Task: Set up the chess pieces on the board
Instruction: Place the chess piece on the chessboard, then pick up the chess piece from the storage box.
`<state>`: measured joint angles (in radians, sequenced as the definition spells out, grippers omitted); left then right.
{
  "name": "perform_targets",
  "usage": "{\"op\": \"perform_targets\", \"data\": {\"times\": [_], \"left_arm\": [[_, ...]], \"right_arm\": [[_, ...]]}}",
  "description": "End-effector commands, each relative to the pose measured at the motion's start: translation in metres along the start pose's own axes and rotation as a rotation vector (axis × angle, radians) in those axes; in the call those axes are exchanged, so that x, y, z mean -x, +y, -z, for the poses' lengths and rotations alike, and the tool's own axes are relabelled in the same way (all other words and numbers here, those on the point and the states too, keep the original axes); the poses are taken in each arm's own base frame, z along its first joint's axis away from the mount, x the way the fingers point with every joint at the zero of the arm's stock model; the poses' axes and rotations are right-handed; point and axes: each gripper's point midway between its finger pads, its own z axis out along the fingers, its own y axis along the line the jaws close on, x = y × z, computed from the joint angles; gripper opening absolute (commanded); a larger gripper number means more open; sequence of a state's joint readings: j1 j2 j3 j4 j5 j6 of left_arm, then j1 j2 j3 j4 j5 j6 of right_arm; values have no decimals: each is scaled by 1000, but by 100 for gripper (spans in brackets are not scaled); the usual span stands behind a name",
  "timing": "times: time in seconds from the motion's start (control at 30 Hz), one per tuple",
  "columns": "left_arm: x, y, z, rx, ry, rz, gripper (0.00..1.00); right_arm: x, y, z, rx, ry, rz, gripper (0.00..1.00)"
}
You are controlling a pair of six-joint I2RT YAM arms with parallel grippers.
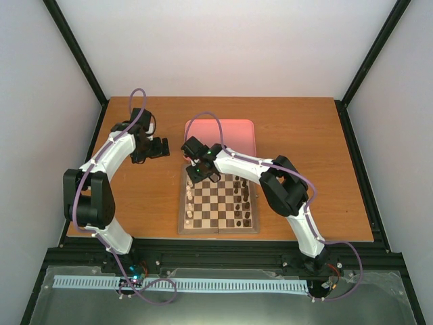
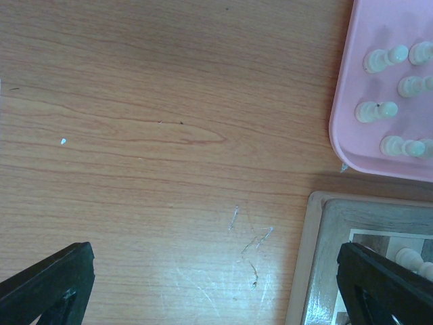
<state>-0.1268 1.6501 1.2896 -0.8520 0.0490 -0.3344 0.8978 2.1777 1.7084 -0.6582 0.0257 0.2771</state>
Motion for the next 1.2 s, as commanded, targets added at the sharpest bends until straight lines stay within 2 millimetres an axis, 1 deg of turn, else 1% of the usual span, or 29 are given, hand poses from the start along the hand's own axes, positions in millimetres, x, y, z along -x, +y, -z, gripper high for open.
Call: {"op": "perform_targets", "data": {"times": [0.0,0.27,0.43,0.57,0.73,0.93,1.0,1.07,1.17], "left_arm": [[12,-7,5,-16,-34,-26,100],[13,-8,7,-17,-41,-28,100],[14,-8,8,-17,-44,-27,100],[15,-8,9,-19,-48,-27,100],[16,-9,10,-20,-51,-27,100],[16,-9,12,-23,-55,-27,100],[16,-9,12,-24,-58,-28,100],[17,-10,13,-26,-58,-27,100],[17,-10,13,-28,-60,-26,100]], "right_arm": [[-3,-5,0,-19,16,11,19],[-2,-5,7,-20,4,13,23],[5,-8,17,-36,-19,14,29],[9,-11,27,-55,-31,11,33],[16,-15,45,-78,-62,13,35],[22,-8,69,-40,-77,29,37],[27,-6,81,-29,-93,35,40],[40,-9,95,-21,-125,20,44],[60,-23,104,13,-146,-39,45]]}}
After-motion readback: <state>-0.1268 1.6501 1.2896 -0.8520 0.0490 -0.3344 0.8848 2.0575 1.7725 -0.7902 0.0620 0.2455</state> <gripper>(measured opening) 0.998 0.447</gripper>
